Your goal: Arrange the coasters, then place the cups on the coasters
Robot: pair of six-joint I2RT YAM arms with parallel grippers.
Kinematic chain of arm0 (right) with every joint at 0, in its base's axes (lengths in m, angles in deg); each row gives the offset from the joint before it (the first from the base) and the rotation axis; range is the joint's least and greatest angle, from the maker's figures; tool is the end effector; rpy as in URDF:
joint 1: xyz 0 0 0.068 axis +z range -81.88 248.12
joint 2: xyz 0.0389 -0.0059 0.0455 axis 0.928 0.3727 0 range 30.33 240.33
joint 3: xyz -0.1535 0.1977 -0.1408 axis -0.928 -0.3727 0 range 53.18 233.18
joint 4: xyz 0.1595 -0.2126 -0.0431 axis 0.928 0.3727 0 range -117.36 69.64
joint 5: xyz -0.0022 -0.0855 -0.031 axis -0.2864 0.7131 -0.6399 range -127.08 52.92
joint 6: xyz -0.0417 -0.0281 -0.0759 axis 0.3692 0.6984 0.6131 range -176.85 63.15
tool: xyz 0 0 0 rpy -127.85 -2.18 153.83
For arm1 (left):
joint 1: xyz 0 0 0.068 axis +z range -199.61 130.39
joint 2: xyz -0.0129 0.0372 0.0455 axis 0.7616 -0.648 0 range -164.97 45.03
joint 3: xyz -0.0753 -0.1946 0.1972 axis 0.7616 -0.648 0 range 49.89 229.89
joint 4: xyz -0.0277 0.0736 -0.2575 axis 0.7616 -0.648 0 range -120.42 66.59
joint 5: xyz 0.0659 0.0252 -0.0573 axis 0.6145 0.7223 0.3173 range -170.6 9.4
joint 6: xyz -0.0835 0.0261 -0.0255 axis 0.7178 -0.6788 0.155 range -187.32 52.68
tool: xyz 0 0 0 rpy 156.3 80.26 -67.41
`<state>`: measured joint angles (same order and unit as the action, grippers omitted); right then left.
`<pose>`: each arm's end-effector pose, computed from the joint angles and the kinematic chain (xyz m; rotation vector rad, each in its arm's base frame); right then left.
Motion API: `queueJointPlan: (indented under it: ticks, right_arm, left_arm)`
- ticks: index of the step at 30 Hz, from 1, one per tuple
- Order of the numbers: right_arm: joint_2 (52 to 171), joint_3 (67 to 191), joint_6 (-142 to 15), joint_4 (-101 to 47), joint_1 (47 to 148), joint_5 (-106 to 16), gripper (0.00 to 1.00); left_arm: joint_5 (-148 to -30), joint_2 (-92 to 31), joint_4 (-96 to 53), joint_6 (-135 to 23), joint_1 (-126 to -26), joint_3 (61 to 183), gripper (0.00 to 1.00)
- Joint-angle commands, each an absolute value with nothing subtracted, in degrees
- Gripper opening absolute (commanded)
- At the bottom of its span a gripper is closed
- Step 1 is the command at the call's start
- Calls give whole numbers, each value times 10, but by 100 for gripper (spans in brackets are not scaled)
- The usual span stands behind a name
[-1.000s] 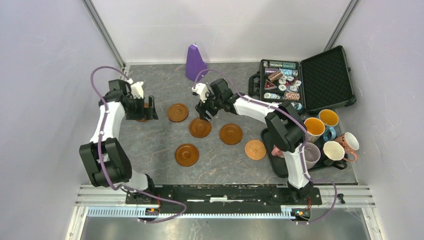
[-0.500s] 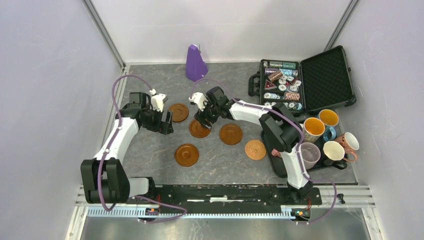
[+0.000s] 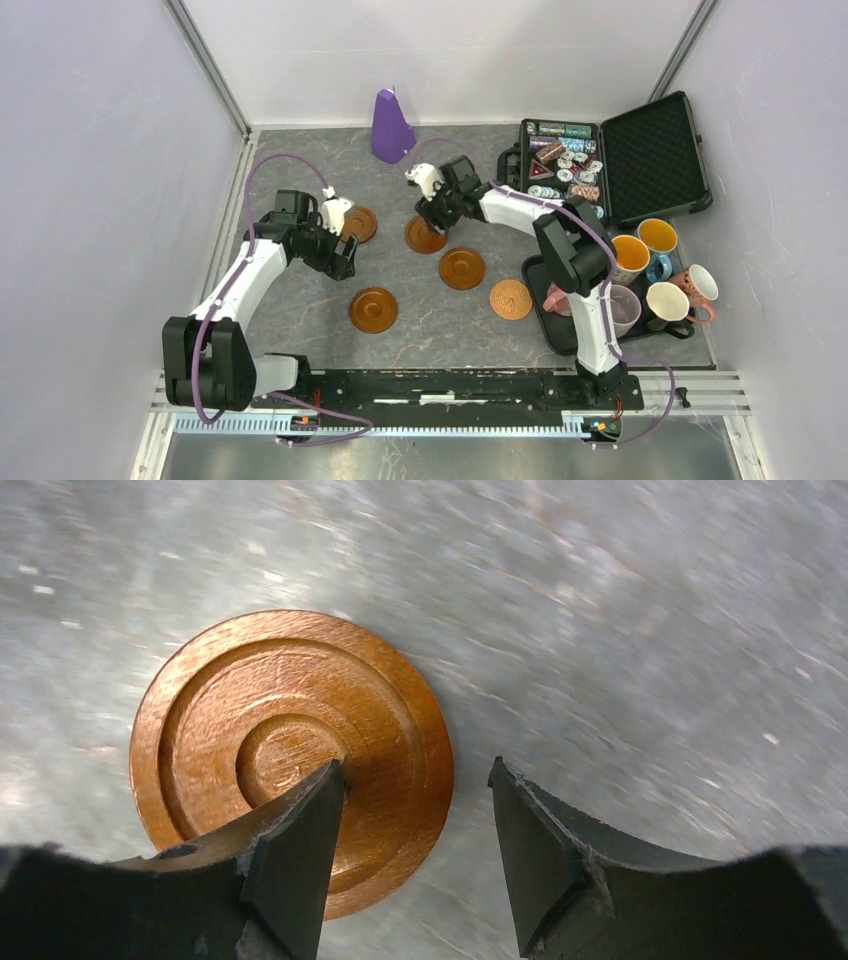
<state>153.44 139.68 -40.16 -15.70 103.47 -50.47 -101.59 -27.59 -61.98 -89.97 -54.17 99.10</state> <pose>0.4079 0.3125 0.1296 -1.1618 2.1323 0.4309 0.2604 -0.0500 0.2014 0.7229 2.4796 -0.3710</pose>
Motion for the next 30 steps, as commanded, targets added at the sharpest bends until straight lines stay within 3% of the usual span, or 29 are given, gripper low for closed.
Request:
queueJointPlan:
  ticks: [1,30]
  right_arm:
    - [1546,1421,-377,-123,1001,-475,62]
    - [1580,1502,-387,-132,988,-507,63]
  left_arm:
    - [-1020,-284,-600,-942,-560,994,93]
    - [-951,-340,-581,-962,-666,990,90]
